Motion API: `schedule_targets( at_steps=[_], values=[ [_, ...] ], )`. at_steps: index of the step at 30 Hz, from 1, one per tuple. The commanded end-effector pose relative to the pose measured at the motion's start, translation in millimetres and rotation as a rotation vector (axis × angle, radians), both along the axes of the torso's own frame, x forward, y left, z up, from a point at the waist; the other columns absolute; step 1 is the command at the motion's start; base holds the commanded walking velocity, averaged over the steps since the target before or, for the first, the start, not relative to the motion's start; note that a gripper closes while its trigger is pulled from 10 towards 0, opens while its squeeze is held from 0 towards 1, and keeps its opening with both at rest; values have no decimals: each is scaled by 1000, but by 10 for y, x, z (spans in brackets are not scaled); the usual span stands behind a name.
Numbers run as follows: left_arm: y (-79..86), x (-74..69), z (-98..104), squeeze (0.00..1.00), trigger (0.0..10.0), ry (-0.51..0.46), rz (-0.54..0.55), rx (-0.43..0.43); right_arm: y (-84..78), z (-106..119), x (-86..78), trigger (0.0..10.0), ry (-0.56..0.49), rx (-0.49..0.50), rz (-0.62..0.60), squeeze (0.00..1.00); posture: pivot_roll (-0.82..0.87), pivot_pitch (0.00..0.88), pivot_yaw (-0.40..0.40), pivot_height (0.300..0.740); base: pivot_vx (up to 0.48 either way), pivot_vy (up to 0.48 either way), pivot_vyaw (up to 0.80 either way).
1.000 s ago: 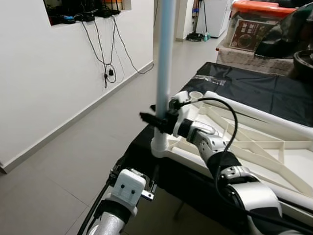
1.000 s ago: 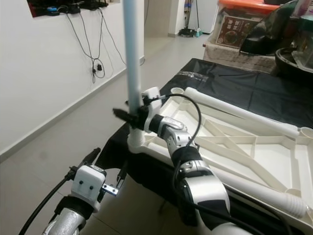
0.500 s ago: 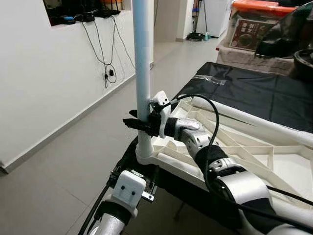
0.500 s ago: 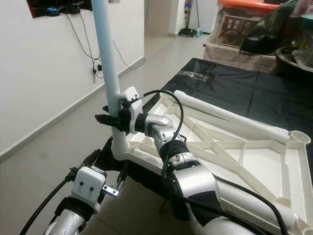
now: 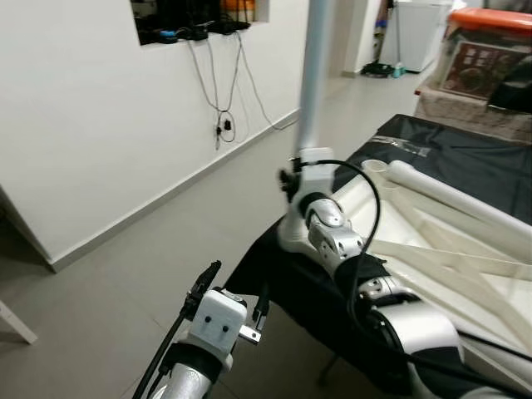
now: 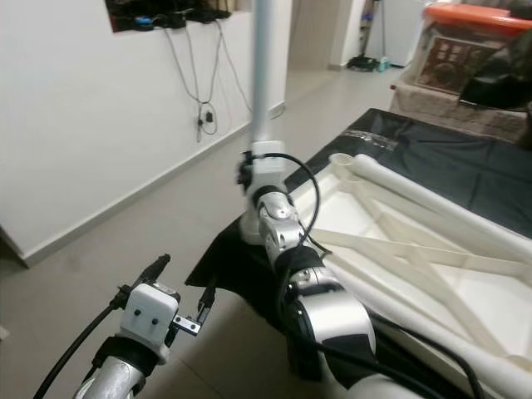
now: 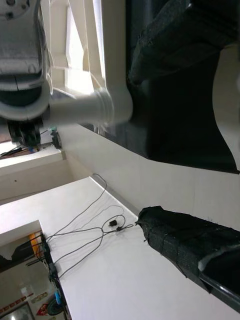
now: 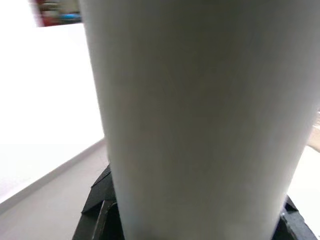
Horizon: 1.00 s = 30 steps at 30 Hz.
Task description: Building children table
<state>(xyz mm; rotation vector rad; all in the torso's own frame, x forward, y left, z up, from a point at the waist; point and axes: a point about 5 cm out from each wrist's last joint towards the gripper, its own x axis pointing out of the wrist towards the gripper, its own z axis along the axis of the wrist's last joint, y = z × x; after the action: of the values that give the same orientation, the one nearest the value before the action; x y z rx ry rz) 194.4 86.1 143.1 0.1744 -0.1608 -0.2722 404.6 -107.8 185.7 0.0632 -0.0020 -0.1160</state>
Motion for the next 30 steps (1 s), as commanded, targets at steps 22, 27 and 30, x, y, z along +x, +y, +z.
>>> schedule_targets(
  at_steps=[22, 27, 30],
  values=[
    [-15, 0, -48, 0, 10000, 12, -4, 1, 231, 15, -42, 10000, -62, 251, 319, 0, 67, 0, -17, 740, 0, 0, 0],
    [-17, 6, -48, 0, 10000, 12, -4, 1, 327, 62, -56, 10000, -41, 273, 649, 0, 67, 0, -19, 740, 0, 0, 0],
    [-19, 5, -41, 0, 10000, 11, -6, 1, 398, 42, -116, 10000, -21, 230, 879, 0, 76, 0, -21, 740, 0, 0, 0]
  ],
)
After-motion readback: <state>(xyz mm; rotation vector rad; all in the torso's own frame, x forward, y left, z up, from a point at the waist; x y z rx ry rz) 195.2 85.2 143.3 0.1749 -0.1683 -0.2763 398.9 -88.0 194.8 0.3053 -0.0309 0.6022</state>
